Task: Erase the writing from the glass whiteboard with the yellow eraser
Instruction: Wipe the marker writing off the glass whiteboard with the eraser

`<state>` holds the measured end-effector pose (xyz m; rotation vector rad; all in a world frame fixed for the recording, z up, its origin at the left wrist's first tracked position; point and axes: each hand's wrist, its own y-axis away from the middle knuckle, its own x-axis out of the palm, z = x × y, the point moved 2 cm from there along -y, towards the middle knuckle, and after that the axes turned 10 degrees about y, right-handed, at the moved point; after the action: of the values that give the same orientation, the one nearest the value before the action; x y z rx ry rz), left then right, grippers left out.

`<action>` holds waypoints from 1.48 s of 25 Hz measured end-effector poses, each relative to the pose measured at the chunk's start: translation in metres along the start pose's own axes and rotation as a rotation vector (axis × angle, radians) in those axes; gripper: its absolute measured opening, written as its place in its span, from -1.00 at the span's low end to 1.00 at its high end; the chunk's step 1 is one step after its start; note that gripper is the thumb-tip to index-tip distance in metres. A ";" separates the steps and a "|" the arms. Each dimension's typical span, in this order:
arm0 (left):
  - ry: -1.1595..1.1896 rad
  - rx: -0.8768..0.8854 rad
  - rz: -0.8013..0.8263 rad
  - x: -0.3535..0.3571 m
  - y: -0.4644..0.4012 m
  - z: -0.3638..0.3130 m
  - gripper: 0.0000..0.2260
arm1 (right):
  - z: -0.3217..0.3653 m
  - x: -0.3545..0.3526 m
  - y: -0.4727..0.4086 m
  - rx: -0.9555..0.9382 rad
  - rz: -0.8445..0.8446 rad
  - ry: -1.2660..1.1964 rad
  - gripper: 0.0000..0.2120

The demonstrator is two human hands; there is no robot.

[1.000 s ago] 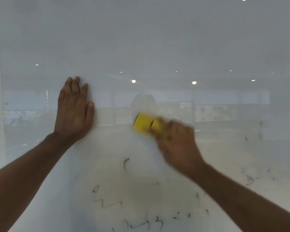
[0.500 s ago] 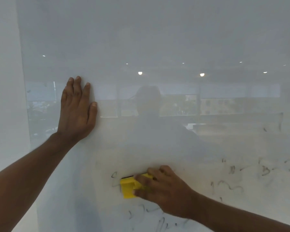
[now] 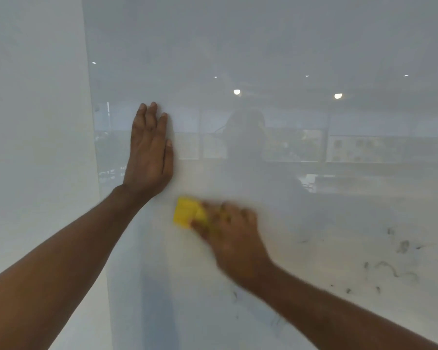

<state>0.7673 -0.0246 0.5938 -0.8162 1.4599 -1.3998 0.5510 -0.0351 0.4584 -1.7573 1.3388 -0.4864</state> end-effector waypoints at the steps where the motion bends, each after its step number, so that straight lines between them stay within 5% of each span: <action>1: 0.002 0.014 0.010 -0.001 0.000 0.000 -0.52 | 0.028 0.006 0.029 -0.168 0.036 -0.041 -0.63; 3: 0.014 0.042 0.026 0.000 0.001 0.001 -0.53 | 0.054 0.011 0.074 -0.375 0.116 -0.079 -0.74; 6: 0.034 0.069 0.041 0.000 0.004 0.006 -0.52 | 0.035 0.009 0.068 -0.401 0.114 -0.111 -0.71; 13: 0.136 0.089 0.031 -0.004 0.006 0.013 -0.52 | -0.085 -0.014 -0.040 0.403 -0.056 0.088 -0.46; 15: 0.112 0.079 0.031 -0.012 0.007 0.021 -0.51 | -0.042 -0.002 -0.008 0.228 -0.018 0.059 -0.47; 18: 0.065 -0.019 0.016 -0.027 0.011 0.041 -0.49 | 0.021 0.011 0.056 -0.291 0.071 -0.011 -0.54; 21: 0.083 -0.075 0.017 -0.034 0.018 0.052 -0.50 | 0.010 0.009 0.033 -0.452 0.080 -0.020 -0.55; 23: 0.099 -0.079 0.020 -0.034 0.019 0.054 -0.51 | -0.021 0.005 -0.027 -0.328 0.010 0.088 -0.54; 27: 0.172 -0.103 -0.033 -0.034 0.021 0.053 -0.52 | -0.099 -0.024 -0.142 0.346 -0.096 0.152 -0.49; 29: 0.299 -0.189 -0.103 -0.037 0.021 0.049 -0.52 | -0.086 -0.025 -0.151 0.407 -0.088 0.109 -0.47; 35: 0.734 -0.501 -0.244 -0.054 0.014 0.036 -0.57 | 0.050 -0.001 -0.067 -0.409 0.095 -0.019 -0.55; 37: 0.747 -0.516 -0.212 -0.063 0.012 0.037 -0.58 | 0.055 0.001 -0.073 -0.485 0.161 0.002 -0.52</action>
<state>0.8251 0.0216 0.5951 -0.8092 2.4379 -1.5984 0.6340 -0.0099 0.4867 -2.0045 1.6848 -0.0718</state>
